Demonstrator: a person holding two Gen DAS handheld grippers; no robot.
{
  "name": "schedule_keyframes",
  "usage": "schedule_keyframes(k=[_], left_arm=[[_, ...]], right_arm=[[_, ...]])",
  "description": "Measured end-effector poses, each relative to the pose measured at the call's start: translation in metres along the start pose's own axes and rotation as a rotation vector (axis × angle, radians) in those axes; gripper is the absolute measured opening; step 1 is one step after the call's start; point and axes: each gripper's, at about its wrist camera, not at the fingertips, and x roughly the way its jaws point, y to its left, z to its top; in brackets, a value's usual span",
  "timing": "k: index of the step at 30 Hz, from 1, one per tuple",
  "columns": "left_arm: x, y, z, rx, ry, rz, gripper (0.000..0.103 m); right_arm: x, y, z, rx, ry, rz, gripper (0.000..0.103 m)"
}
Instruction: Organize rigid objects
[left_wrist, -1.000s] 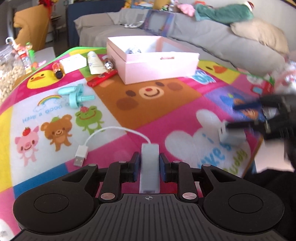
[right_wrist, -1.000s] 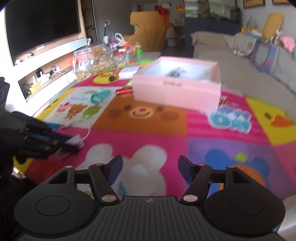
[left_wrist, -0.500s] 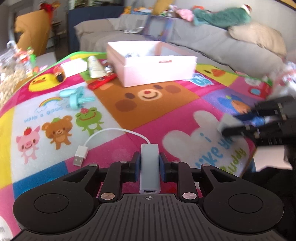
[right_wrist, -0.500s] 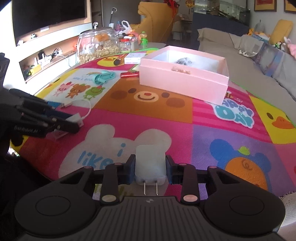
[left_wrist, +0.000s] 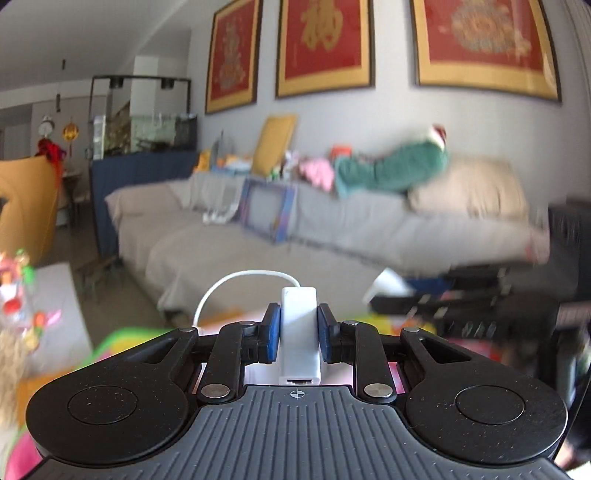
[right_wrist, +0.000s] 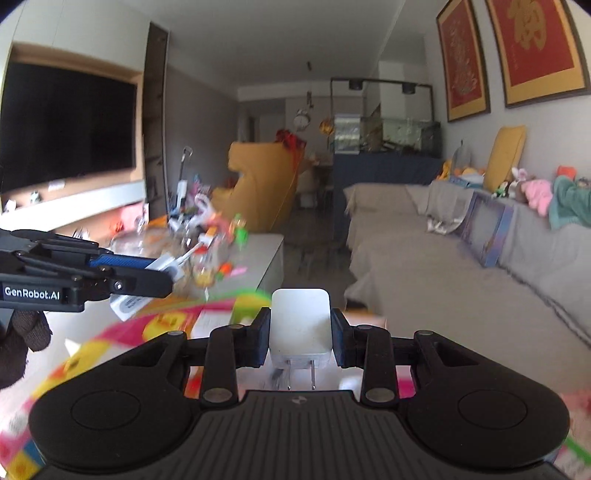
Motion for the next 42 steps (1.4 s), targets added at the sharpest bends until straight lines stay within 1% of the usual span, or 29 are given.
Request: schedule_keyframes(k=[2,3,4,5,6,7,8,10,13,14,16,17,20,23,26,27,28,30,32,33,36,38,40,42], left_arm=[[0.027,0.013,0.022,-0.052,-0.016,-0.039,0.025],[0.044,0.021,0.03,-0.095,-0.002,-0.068,0.025],[0.06,0.029,0.034,-0.133,0.033,-0.085,0.026],[0.075,0.037,0.035,-0.161,0.063,-0.081,0.026],[0.084,0.045,0.031,-0.186,0.07,-0.062,0.026],[0.088,0.054,0.022,-0.204,0.074,-0.044,0.026],[0.09,0.063,0.011,-0.217,0.086,-0.035,0.026],[0.088,0.08,-0.014,-0.246,0.123,-0.009,0.026],[0.078,0.102,-0.055,-0.269,0.175,0.067,0.026],[0.074,0.107,-0.067,-0.276,0.188,0.095,0.026],[0.061,0.118,-0.089,-0.294,0.2,0.141,0.026],[0.053,0.124,-0.097,-0.307,0.203,0.158,0.026],[0.03,0.134,-0.12,-0.318,0.21,0.205,0.026],[0.009,0.14,-0.14,-0.32,0.183,0.261,0.026],[-0.004,0.15,-0.156,-0.384,0.135,0.312,0.026],[-0.007,0.153,-0.16,-0.414,0.114,0.324,0.026],[-0.009,0.157,-0.165,-0.44,0.093,0.329,0.026],[-0.011,0.165,-0.172,-0.483,0.054,0.343,0.026],[-0.014,0.174,-0.176,-0.515,0.031,0.355,0.026],[-0.016,0.179,-0.177,-0.536,0.022,0.354,0.026],[-0.023,0.193,-0.185,-0.62,-0.016,0.369,0.026],[-0.026,0.2,-0.19,-0.656,-0.026,0.379,0.026],[-0.027,0.204,-0.193,-0.677,-0.016,0.385,0.026],[-0.03,0.204,-0.194,-0.683,-0.014,0.387,0.026]], right_arm=[[0.027,-0.011,0.019,0.034,-0.018,-0.014,0.033],[0.038,-0.016,0.023,0.048,-0.025,-0.009,0.038],[0.052,-0.023,0.024,0.056,-0.021,-0.017,0.044],[0.064,-0.028,0.022,0.069,0.002,-0.063,0.058],[0.071,-0.031,0.015,0.09,0.018,-0.101,0.06],[0.073,-0.034,0.006,0.102,0.028,-0.102,0.06],[0.075,-0.038,-0.007,0.105,0.05,-0.079,0.06],[0.073,-0.038,-0.032,0.083,0.082,-0.059,0.06],[0.074,-0.024,-0.059,-0.013,0.091,-0.104,0.061],[0.076,-0.018,-0.064,-0.046,0.092,-0.109,0.061],[0.081,-0.006,-0.066,-0.07,0.092,-0.09,0.064],[0.085,-0.001,-0.063,-0.068,0.093,-0.068,0.066],[0.103,0.012,-0.052,-0.053,0.129,0.025,0.067],[0.129,0.032,-0.035,-0.044,0.191,0.097,0.067],[0.171,0.055,-0.015,0.01,0.305,0.176,0.067],[0.187,0.064,-0.009,0.025,0.344,0.207,0.067],[0.202,0.072,-0.005,0.024,0.374,0.221,0.067],[0.23,0.099,-0.002,-0.016,0.42,0.196,0.067],[0.255,0.121,0.0,-0.066,0.452,0.201,0.068],[0.267,0.129,0.001,-0.08,0.474,0.206,0.071],[0.322,0.156,-0.004,-0.073,0.578,0.209,0.072],[0.353,0.168,-0.008,-0.042,0.619,0.196,0.072],[0.374,0.18,-0.013,-0.066,0.614,0.153,0.072],[0.388,0.192,-0.019,-0.127,0.602,0.115,0.072]])
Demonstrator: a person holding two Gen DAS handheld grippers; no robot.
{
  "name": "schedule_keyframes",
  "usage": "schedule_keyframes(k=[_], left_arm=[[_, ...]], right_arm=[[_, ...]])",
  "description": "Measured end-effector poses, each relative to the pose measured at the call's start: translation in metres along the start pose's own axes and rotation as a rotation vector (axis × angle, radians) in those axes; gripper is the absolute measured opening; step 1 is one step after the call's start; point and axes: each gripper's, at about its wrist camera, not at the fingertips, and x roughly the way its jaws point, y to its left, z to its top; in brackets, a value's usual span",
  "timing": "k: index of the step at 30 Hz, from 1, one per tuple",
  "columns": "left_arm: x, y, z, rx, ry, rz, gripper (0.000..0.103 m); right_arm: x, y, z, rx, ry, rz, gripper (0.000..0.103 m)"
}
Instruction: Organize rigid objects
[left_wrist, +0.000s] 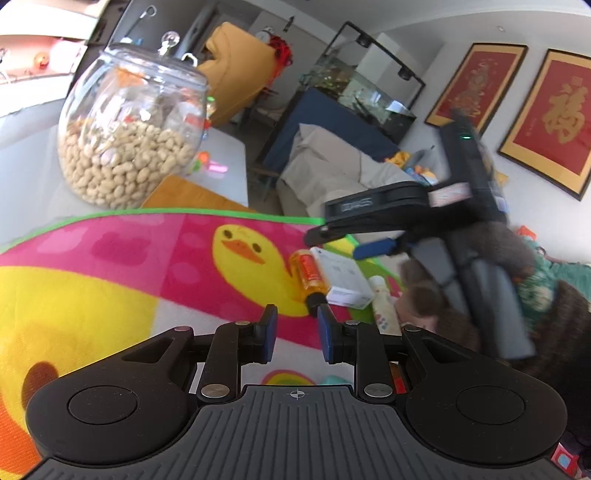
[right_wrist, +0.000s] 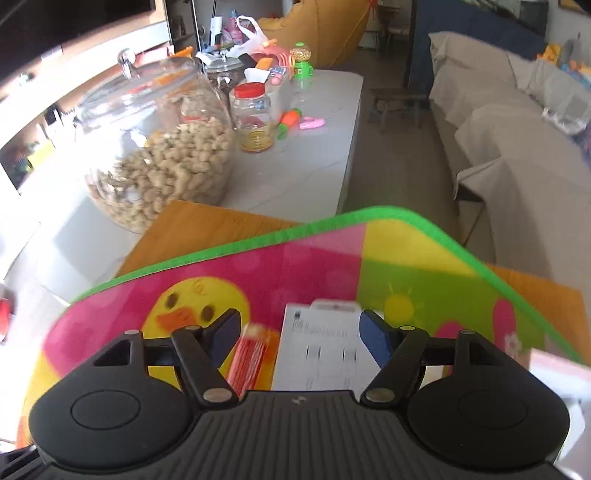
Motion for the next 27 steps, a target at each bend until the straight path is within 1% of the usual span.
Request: schedule_keyframes(k=[2,3,4,5,7,8,9,10,11,12,15,17,18,19,20,22,23,24,26,27], left_arm=[[-0.003,0.001,0.001,-0.004,-0.006,-0.017,0.026],[-0.004,0.002,0.002,-0.008,-0.009,-0.026,0.026],[-0.005,0.003,0.001,-0.012,-0.01,-0.032,0.026],[-0.006,0.003,0.001,-0.016,-0.009,-0.034,0.026],[-0.006,0.005,0.0,-0.028,-0.003,-0.031,0.026],[-0.005,0.007,0.0,-0.036,0.002,-0.027,0.026],[-0.005,0.008,-0.001,-0.046,0.005,-0.024,0.026],[-0.004,0.009,0.001,-0.054,0.007,-0.02,0.026],[-0.003,0.01,0.001,-0.06,0.008,-0.015,0.026],[-0.002,0.011,0.0,-0.063,0.009,-0.009,0.026],[0.002,0.014,0.002,-0.081,0.02,0.003,0.026],[0.009,0.015,0.009,-0.096,0.042,0.012,0.026],[0.015,0.015,0.014,-0.085,0.058,0.017,0.026],[0.022,0.014,0.02,-0.065,0.067,0.04,0.026],[0.03,0.013,0.026,-0.05,0.072,0.078,0.026],[0.046,0.014,0.034,-0.043,0.088,0.148,0.026],[0.052,0.013,0.036,-0.042,0.099,0.161,0.027],[0.058,0.011,0.038,-0.037,0.114,0.165,0.027],[0.069,0.005,0.043,-0.02,0.158,0.158,0.027],[0.073,0.002,0.045,-0.016,0.157,0.149,0.027]], right_arm=[[0.016,0.006,0.006,-0.072,-0.002,-0.068,0.072],[0.023,0.006,0.01,-0.074,0.009,-0.091,0.072],[0.029,0.002,0.013,-0.058,0.034,-0.092,0.072],[0.035,-0.004,0.014,-0.028,0.062,-0.081,0.072],[0.036,-0.013,0.011,0.015,0.089,-0.055,0.07],[0.035,-0.013,0.008,0.012,0.106,-0.042,0.062],[0.031,-0.012,0.003,-0.004,0.109,-0.027,0.057],[0.026,-0.009,-0.002,-0.033,0.113,-0.008,0.055],[0.019,-0.004,-0.009,-0.073,0.126,0.02,0.05],[0.011,0.001,-0.017,-0.111,0.135,0.045,0.049],[-0.013,0.011,-0.046,-0.183,0.156,0.1,0.049],[-0.033,0.017,-0.068,-0.225,0.16,0.136,0.049],[-0.041,0.018,-0.078,-0.24,0.159,0.153,0.049],[-0.049,0.019,-0.087,-0.251,0.155,0.166,0.049],[-0.056,0.02,-0.096,-0.258,0.15,0.175,0.049],[-0.07,0.021,-0.111,-0.268,0.123,0.17,0.049],[-0.077,0.023,-0.118,-0.282,0.101,0.163,0.049],[-0.087,0.028,-0.127,-0.306,0.067,0.15,0.052],[-0.108,0.029,-0.144,-0.342,-0.006,0.125,0.057],[-0.119,0.029,-0.152,-0.347,-0.048,0.12,0.057]])
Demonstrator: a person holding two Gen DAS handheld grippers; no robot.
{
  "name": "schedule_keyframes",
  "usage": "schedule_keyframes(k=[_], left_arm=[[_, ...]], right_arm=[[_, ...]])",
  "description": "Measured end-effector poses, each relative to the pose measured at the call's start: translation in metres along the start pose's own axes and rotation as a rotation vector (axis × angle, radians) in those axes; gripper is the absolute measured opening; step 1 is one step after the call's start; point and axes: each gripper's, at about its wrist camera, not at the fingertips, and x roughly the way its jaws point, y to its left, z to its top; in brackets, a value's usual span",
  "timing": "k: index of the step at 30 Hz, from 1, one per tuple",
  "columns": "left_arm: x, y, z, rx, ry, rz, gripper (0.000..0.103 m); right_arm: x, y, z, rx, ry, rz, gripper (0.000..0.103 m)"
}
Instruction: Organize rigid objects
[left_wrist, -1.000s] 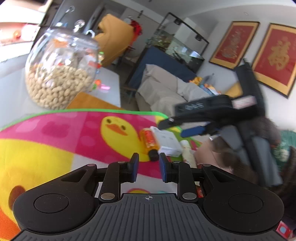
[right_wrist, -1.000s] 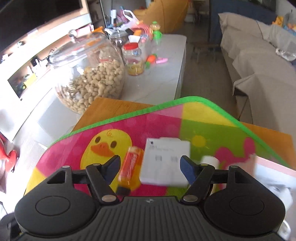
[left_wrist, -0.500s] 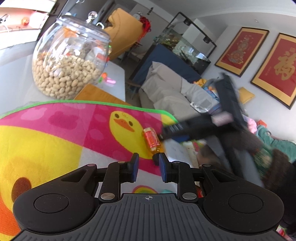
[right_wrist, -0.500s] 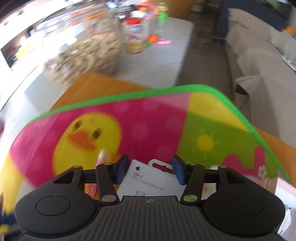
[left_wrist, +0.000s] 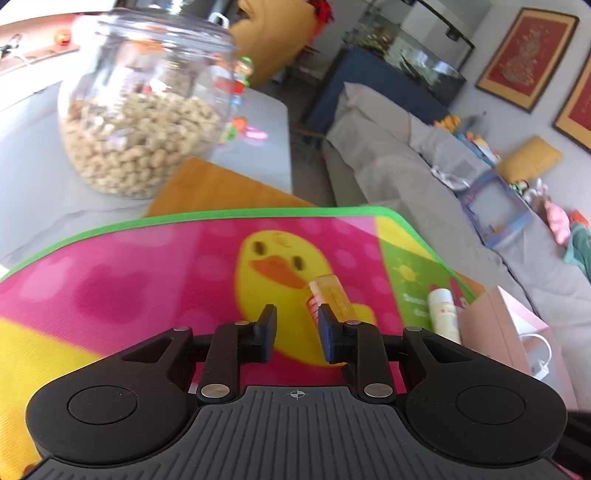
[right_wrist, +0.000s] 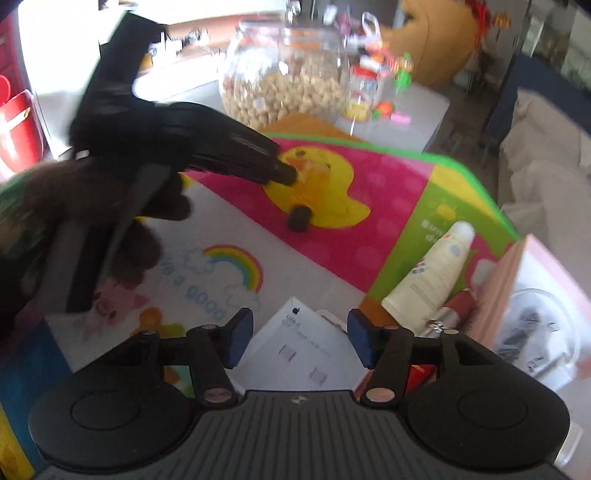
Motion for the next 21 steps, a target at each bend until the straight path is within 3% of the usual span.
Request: schedule_keyframes(k=[4,5,7,9,14,21], left_arm=[[0.013,-0.022,0.011,0.05,-0.039,-0.013,0.027],[0.018,-0.029,0.013,0.071,-0.028,-0.007,0.027],[0.033,-0.043,0.014,0.105,0.011,-0.004,0.027],[0.048,-0.056,0.015,0.132,0.031,-0.011,0.027],[0.077,-0.087,0.019,0.208,0.06,0.02,0.026],[0.112,-0.12,0.017,0.276,0.145,-0.01,0.026]], right_arm=[[-0.032,-0.005,-0.02,0.066,-0.091,0.051,0.063],[-0.035,-0.006,-0.025,0.092,-0.092,0.074,0.069],[-0.034,-0.003,-0.034,0.114,-0.069,0.095,0.069],[-0.032,0.008,-0.044,0.092,-0.053,0.083,0.07],[-0.035,0.038,-0.062,-0.046,-0.107,-0.034,0.071],[-0.041,0.031,-0.077,-0.006,-0.159,-0.02,0.072]])
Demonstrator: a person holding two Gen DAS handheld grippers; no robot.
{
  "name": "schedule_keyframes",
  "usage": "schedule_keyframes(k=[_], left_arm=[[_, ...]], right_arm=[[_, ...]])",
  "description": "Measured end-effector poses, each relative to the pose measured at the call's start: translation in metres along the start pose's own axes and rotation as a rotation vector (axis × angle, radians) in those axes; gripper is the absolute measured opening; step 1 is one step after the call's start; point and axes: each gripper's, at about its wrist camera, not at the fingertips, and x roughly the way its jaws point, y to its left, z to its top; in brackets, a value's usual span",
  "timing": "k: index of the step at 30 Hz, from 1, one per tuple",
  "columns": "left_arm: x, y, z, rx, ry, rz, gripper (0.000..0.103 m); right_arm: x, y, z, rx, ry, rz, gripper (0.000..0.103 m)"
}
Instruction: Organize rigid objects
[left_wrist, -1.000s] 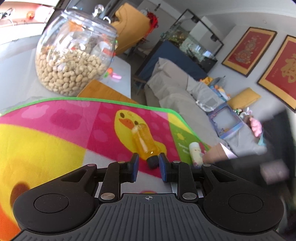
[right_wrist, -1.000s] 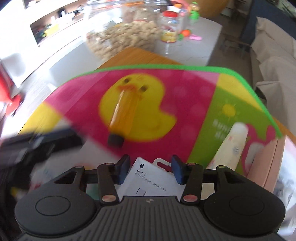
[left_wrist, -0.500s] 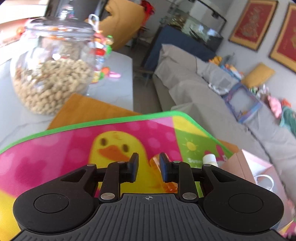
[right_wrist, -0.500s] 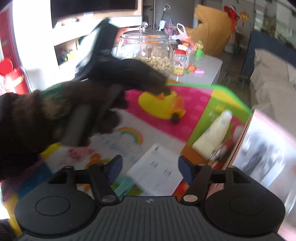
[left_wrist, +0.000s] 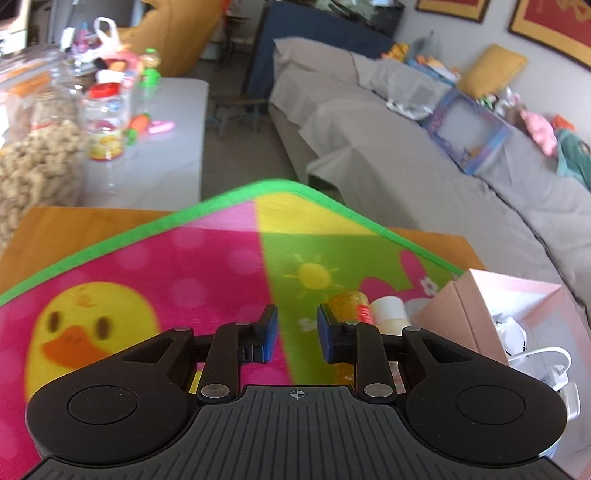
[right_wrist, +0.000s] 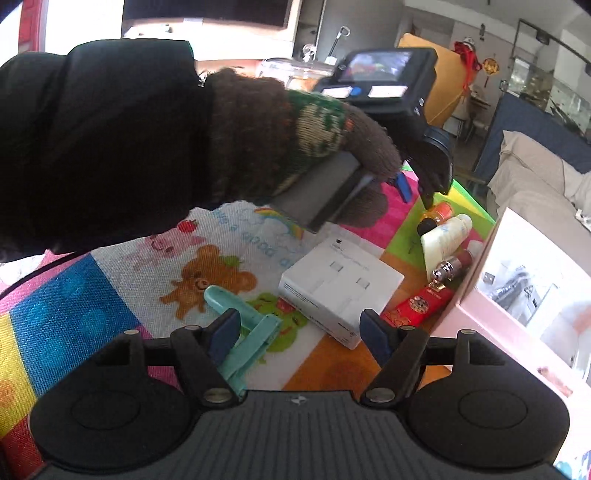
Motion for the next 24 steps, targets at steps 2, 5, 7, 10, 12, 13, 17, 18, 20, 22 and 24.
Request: schedule_keyframes(k=[2,5,7,10,12,13,17,18,20,22,24], left_arm=[[0.004,-0.009,0.001,0.049,-0.003,0.02,0.026],[0.002,-0.02,-0.005,0.147,0.0,0.037,0.024],[-0.004,-0.026,-0.013,0.216,0.0,0.032,0.022],[-0.016,-0.029,-0.026,0.293,0.007,0.023,0.019],[-0.027,-0.028,-0.036,0.323,0.015,0.007,0.019],[-0.033,-0.027,-0.041,0.333,0.021,-0.006,0.019],[-0.058,-0.02,-0.062,0.353,0.05,-0.059,0.019],[-0.064,-0.019,-0.066,0.357,0.059,-0.073,0.019],[-0.071,-0.016,-0.069,0.339,0.082,-0.096,0.02],[-0.077,-0.01,-0.062,0.261,0.072,-0.12,0.02],[-0.077,-0.004,-0.047,0.142,0.045,-0.155,0.02]], right_arm=[[-0.001,-0.001,-0.003,0.01,-0.01,-0.009,0.072],[-0.004,-0.008,-0.01,0.053,-0.01,-0.008,0.072],[-0.006,-0.015,-0.015,0.077,-0.007,-0.018,0.073],[-0.011,-0.024,-0.022,0.116,-0.006,-0.043,0.074],[-0.016,-0.029,-0.027,0.13,-0.004,-0.071,0.074],[-0.018,-0.031,-0.029,0.131,-0.004,-0.083,0.074],[-0.026,-0.041,-0.039,0.142,-0.006,-0.122,0.074],[-0.028,-0.045,-0.042,0.149,-0.006,-0.132,0.074],[-0.031,-0.051,-0.046,0.162,-0.009,-0.157,0.076],[-0.033,-0.058,-0.05,0.188,-0.012,-0.178,0.077],[-0.033,-0.065,-0.055,0.234,-0.018,-0.176,0.078]])
